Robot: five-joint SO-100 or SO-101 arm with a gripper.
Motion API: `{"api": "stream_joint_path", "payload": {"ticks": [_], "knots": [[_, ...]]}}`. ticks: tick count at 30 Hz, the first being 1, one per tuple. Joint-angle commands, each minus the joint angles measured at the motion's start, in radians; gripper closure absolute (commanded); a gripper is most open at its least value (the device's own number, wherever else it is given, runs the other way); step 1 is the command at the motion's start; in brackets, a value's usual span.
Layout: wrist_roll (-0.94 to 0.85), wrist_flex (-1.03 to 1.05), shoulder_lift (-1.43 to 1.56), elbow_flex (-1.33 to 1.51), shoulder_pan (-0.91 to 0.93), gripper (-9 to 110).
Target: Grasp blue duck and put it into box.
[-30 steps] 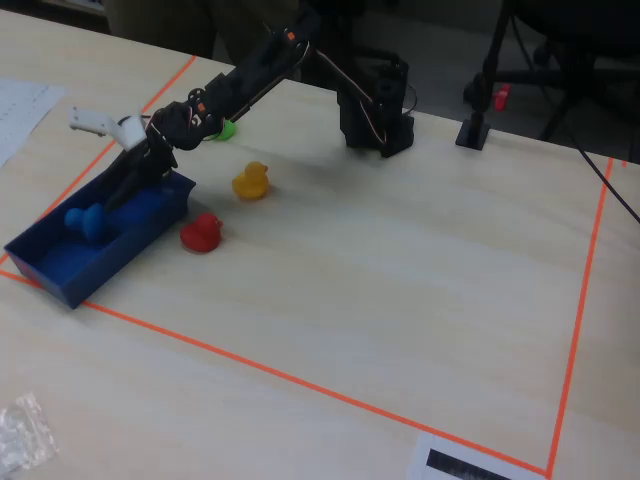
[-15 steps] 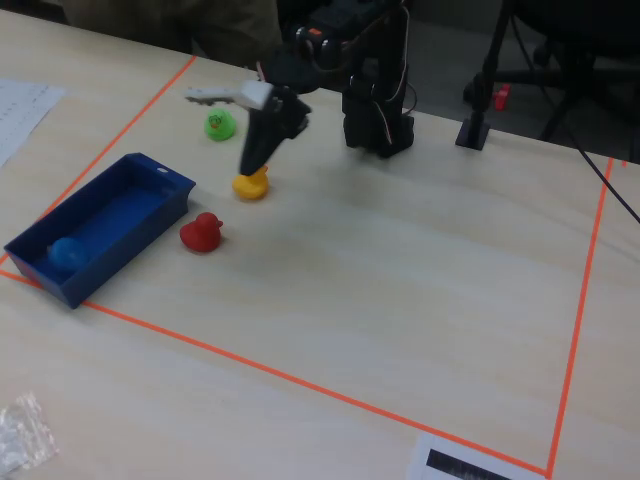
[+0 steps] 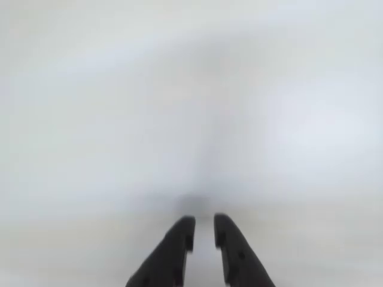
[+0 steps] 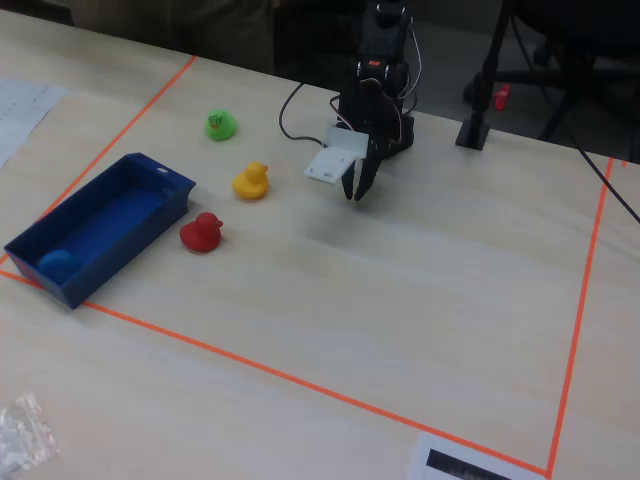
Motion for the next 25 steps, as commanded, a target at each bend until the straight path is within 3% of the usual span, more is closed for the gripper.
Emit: {"api": "stream_joint_path", "payload": {"ticks": [1,25], "knots": [[-0.057,0.207,0.112,0.011,-0.006,101],[-0.035,0.268,0.176,0.012,0.012,100]]}}
